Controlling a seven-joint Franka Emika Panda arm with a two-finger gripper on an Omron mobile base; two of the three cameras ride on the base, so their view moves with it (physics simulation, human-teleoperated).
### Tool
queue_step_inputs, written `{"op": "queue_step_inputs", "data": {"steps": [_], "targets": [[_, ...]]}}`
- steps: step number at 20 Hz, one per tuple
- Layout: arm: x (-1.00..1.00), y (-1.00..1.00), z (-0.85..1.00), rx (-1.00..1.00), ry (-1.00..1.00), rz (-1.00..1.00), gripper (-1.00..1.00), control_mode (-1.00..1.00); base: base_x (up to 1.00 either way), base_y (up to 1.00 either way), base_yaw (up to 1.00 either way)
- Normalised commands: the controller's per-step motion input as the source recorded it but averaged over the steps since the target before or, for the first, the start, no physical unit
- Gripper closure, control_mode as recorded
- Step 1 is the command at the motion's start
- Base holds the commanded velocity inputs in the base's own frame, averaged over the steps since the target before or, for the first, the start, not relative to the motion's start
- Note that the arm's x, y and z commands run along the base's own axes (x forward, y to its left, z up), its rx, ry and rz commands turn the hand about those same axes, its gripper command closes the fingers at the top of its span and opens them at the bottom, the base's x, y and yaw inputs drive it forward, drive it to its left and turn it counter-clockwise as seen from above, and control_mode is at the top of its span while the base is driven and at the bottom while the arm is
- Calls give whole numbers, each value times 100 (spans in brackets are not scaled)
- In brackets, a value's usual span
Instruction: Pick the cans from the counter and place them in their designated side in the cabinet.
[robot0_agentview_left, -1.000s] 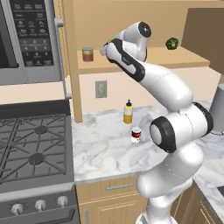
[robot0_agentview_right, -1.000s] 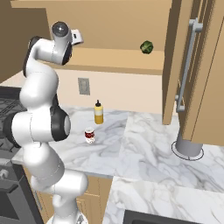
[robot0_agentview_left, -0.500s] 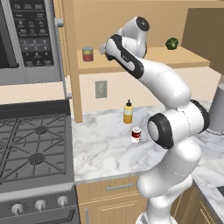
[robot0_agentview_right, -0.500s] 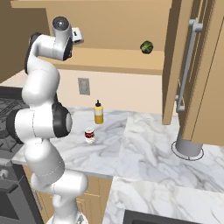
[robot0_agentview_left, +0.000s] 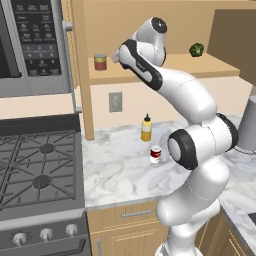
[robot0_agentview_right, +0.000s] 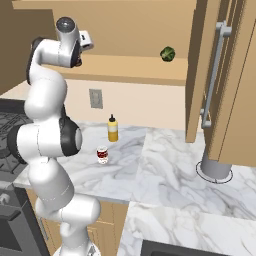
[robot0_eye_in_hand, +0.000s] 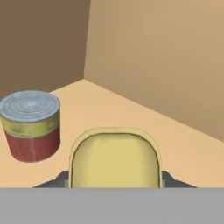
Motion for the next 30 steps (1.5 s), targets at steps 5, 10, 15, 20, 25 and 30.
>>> {"op": "queue_step_inputs", "data": {"steps": [5,10,15,20,25,30], "targets": [[0,3,-15,-3,-2,1,-100,-100,0,0,0],[11,3,-7,-2,-7,3,-100,-100,0,0,0],[17,4,2,-1,-11,5,-100,-100,0,0,0],[0,-8,21,-1,-18,10,-100,-100,0,0,0],[0,-11,20,-1,-19,10,-100,-100,0,0,0],[-15,-10,14,-2,-17,9,-100,-100,0,0,0]]}}
